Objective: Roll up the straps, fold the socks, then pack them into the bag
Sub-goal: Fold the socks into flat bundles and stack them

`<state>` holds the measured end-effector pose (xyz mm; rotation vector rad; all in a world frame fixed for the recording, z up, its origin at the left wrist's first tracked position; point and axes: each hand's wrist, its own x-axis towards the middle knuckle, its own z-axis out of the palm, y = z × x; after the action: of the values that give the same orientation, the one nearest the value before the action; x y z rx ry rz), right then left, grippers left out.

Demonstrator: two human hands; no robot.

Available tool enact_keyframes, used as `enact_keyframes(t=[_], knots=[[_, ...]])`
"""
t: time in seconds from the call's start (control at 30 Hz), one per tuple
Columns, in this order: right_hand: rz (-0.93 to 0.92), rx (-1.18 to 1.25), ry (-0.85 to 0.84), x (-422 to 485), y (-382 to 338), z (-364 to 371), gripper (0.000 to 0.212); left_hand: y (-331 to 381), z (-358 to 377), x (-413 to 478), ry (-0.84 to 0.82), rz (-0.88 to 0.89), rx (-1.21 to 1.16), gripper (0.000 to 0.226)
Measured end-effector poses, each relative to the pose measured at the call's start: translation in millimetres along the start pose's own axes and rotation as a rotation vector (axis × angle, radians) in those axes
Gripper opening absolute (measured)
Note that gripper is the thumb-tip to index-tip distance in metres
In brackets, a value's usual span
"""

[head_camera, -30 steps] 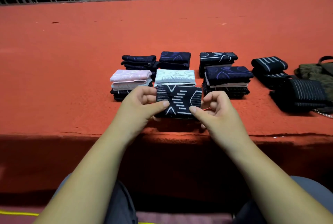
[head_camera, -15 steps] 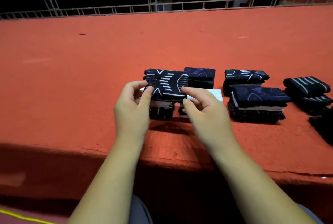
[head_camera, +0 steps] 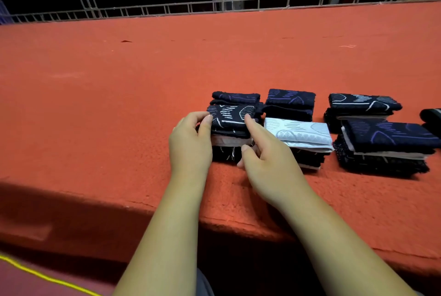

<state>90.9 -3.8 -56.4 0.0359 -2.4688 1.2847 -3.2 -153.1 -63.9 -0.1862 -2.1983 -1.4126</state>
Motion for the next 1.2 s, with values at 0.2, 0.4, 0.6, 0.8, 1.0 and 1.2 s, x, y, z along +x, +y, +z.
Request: enact_keyframes(t=[0.2,0.4,0.6,0.8,1.0,1.2], knots=[[-0.014,-0.116,-0.071,-5,-1,1,0.071,-3,1,-1,0.016,-0.059,0.032,0.018],[-0.087,-0.067,-0.023,-21,2,-12,0.063,2,-5,-7,0.061,0.047,0.093,0.019],[-0.233,-0.112,0.139,-43,17,-45,0.037,26,-10,-23,0.118,0.187,0.122,0.022],[-0.216,-0.135,0.237,-72,33,-93,0.029,67,5,-61,0.040,0.379,0.017,0.028],[-0.092,-0.117,0.399,-100,55,-144,0.030,108,36,-113,-0.243,0.616,-0.077,0.026],[0.099,-0.109,0.545,-122,95,-190,0.033,140,57,-129,-0.468,0.620,-0.062,0.030]])
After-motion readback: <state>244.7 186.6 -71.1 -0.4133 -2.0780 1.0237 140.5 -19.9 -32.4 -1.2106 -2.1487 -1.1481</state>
